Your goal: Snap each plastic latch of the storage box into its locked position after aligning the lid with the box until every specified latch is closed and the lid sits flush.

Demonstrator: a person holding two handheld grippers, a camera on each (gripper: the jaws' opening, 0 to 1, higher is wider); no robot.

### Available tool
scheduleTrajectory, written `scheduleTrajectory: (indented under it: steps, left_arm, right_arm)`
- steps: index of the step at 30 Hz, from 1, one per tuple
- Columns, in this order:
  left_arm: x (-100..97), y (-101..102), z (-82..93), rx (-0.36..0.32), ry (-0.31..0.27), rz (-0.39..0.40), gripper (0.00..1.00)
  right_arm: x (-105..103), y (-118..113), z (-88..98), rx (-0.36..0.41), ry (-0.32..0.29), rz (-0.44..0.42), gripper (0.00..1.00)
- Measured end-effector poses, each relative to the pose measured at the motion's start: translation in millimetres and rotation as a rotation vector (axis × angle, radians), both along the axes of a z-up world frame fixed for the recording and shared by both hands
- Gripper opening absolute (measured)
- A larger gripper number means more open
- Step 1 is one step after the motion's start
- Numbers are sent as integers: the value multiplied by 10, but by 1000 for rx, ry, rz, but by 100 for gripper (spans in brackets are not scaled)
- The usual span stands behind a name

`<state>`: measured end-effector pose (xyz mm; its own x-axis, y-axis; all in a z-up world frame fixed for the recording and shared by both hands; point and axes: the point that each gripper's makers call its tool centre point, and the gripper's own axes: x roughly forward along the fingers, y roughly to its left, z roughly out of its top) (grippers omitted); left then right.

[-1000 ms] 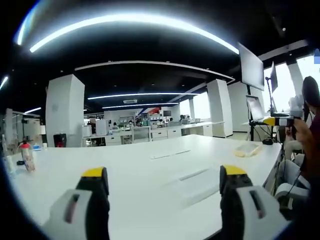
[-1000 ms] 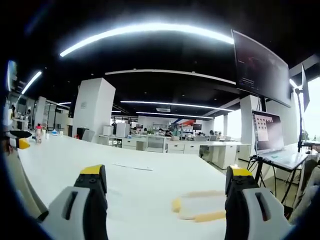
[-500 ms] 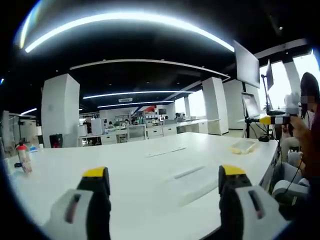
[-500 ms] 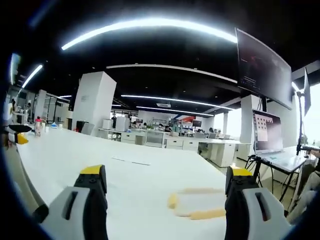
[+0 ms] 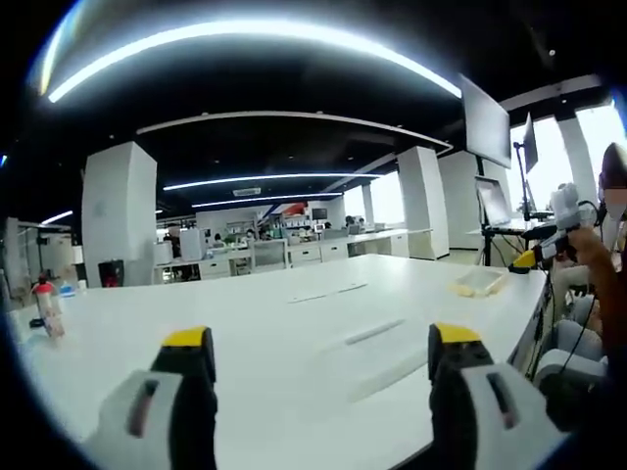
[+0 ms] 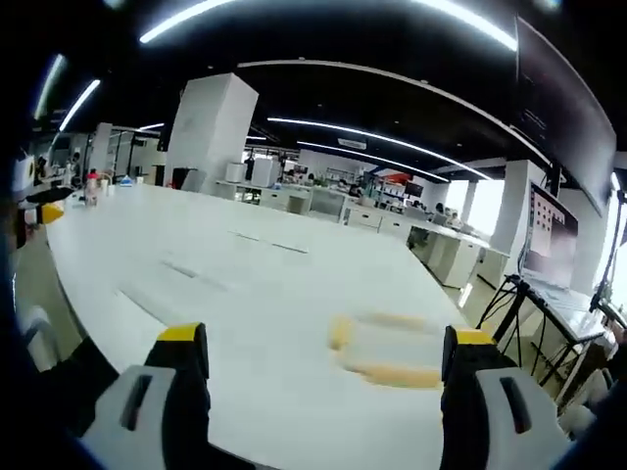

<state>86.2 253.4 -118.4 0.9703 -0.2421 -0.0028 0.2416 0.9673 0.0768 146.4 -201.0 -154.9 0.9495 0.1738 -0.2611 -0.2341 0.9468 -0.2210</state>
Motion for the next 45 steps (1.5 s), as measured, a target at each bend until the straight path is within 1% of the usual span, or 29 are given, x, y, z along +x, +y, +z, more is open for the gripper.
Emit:
scheduleTrajectory:
  steps: [2, 4, 8, 10, 13, 15, 17, 20, 33, 38, 42, 45]
  left_arm:
    - [-2, -7, -3, 3, 2, -2, 90]
    - [-2, -10, -9, 4, 4, -3, 90]
    - [0, -7, -17, 7, 8, -1, 90]
    - [-1, -7, -17, 7, 8, -1, 90]
    - [-2, -7, -16, 9, 7, -1, 89]
    - [2, -8, -20, 7, 8, -2, 89]
    - [6, -7, -29, 7, 11, -2, 89]
    - [14, -11, -33, 7, 13, -5, 89]
    - [21, -69, -72, 17, 25, -22, 89]
    - [24, -82, -79, 16, 27, -26, 89]
    - [27, -134, -91, 18, 29, -40, 89]
    - [30, -151, -102, 20, 32, -44, 89]
  right_arm:
    - [-1, -62, -53, -22, 21, -18, 100]
    - [-1, -102, -71, -19, 30, -27, 100]
    - [-1, -145, -57, 0, 24, -41, 100]
    - [4, -182, -49, -11, 19, -48, 100]
    - [8, -298, -72, -24, 26, -79, 100]
    - [6, -373, -87, -18, 37, -95, 100]
    - [0, -455, -79, -1, 34, -118, 100]
    - [-8, -539, -60, 5, 28, -139, 100]
    - [-106, -915, -48, 24, 35, -203, 100]
    - [-116, -1002, -70, 22, 41, -210, 100]
    - [-106, -1015, -97, 7, 50, -203, 100]
    - [-87, -1024, -117, 15, 55, -197, 100]
